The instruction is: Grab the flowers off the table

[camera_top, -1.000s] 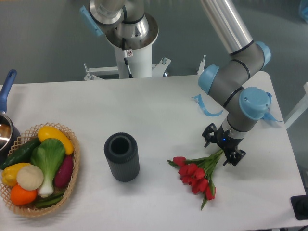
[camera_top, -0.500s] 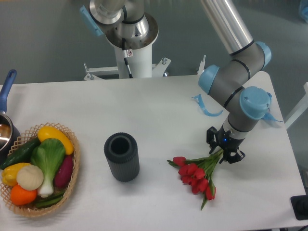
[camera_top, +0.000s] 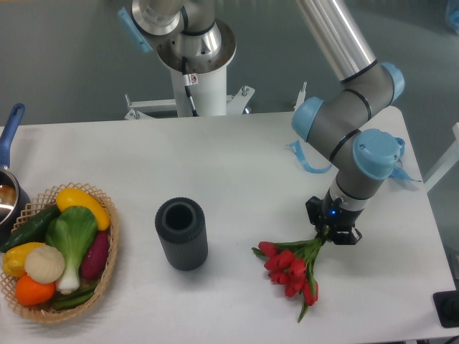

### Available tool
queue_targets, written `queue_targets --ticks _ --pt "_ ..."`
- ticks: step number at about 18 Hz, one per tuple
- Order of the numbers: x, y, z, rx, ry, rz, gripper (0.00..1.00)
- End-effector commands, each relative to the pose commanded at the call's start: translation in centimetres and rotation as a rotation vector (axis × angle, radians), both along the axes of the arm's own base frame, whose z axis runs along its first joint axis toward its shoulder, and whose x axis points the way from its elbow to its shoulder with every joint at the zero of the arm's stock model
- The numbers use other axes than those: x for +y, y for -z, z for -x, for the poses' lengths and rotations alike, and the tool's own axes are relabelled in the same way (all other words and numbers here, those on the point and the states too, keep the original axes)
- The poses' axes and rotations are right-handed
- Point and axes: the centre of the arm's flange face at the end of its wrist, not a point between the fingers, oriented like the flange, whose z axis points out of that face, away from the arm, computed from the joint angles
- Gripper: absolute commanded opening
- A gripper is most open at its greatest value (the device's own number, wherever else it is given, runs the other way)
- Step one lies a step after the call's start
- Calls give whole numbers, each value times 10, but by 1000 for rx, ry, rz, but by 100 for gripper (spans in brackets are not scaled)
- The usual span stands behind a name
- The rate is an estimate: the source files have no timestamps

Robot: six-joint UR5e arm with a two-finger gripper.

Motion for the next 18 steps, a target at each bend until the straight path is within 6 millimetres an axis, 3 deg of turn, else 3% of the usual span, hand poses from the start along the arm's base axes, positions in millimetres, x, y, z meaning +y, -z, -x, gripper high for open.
queue_targets --ticks 6,9,12,18 --pt "14 -112 -30 -23 -133 -284 13" --pt "24 -151 -50 -49 -164 -376 13" --pt "27 -177 -62 -122 -173 -500 13" --pt "20 -190 -64 -131 -175 -541 13"
